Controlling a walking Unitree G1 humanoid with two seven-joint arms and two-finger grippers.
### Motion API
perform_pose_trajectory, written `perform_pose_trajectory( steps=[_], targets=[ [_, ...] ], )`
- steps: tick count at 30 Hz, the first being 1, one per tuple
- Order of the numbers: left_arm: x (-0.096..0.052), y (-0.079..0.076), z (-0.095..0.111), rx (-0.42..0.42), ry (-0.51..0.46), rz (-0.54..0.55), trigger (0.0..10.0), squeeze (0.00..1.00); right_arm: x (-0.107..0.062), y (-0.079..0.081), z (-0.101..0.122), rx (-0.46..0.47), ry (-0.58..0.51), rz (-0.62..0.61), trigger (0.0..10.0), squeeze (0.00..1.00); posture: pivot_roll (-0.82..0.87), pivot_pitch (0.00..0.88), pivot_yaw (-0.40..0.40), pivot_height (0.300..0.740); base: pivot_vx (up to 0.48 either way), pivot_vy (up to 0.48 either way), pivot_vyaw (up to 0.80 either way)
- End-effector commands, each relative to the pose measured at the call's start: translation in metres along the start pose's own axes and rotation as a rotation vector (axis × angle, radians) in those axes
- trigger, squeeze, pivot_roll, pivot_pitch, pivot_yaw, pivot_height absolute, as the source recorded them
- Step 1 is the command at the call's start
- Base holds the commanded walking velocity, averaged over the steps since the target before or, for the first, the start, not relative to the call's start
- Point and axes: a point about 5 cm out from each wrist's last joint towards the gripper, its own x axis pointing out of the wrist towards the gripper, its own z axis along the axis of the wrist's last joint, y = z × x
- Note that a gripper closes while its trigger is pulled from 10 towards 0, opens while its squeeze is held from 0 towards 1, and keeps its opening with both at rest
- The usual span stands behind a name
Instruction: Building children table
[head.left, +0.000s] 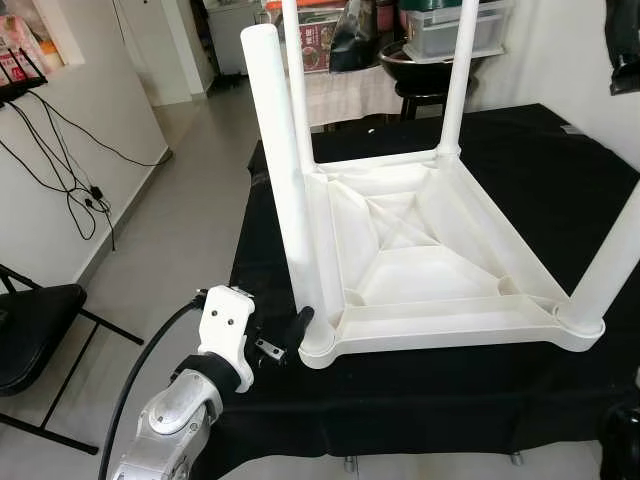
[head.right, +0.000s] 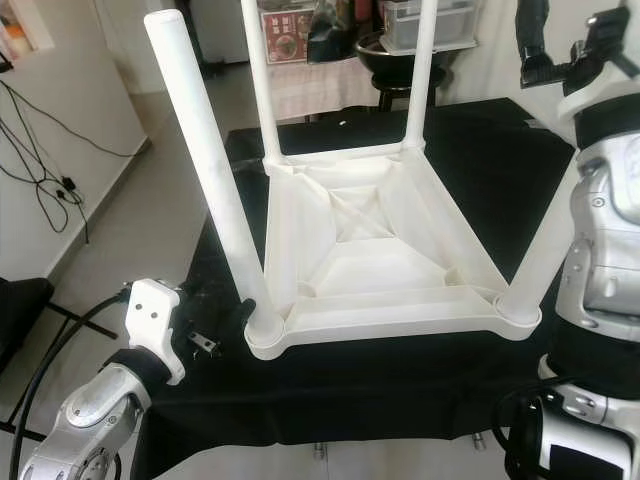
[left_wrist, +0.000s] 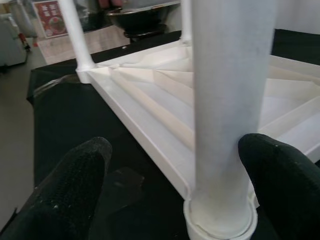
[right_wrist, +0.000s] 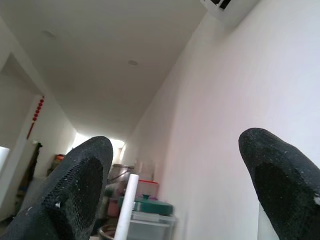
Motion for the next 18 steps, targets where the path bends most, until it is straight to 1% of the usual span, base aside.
perform_pose_trajectory(
  steps=[1,4,8,12,15,16,18],
  targets=[
    [-0.001,0.007,-0.003,0.008,0.005,0.041,10.0,0.00,-0.002,-0.010,-0.011,-0.032,0.060,-0.064,10.0,0.00,-0.13,0.025,0.081,0.740,0.000,0.000,0.00],
    [-0.002,0.009,-0.002,0.014,0.001,0.058,10.0,0.00,-0.003,-0.016,-0.016,-0.046,0.077,-0.084,10.0,0.00,-0.13,0.025,0.081,0.740,0.000,0.000,0.00],
    [-0.002,0.009,-0.002,0.013,-0.004,0.069,10.0,0.00,-0.001,-0.026,-0.015,-0.050,0.074,-0.132,10.0,0.00,-0.13,0.027,0.079,0.740,0.000,0.000,0.00],
    [-0.002,0.006,-0.001,0.005,-0.004,0.055,10.0,0.00,0.004,-0.031,-0.008,-0.029,0.036,-0.145,10.0,0.00,-0.12,0.028,0.078,0.740,0.000,0.000,0.00],
    [-0.002,0.002,-0.002,0.001,-0.002,0.038,10.0,0.00,0.009,-0.036,0.001,-0.039,-0.006,-0.152,10.0,0.00,-0.12,0.028,0.077,0.740,0.000,0.000,0.00],
    [-0.002,0.002,-0.002,0.001,-0.002,0.038,10.0,0.00,0.009,-0.036,0.001,-0.039,-0.006,-0.152,10.0,0.00,-0.12,0.028,0.077,0.740,0.000,0.000,0.00],
    [-0.002,0.001,-0.002,0.000,-0.001,0.029,10.0,0.00,0.012,-0.041,0.004,-0.054,-0.019,-0.164,10.0,0.00,-0.12,0.029,0.075,0.740,0.000,0.000,0.00]
  ],
)
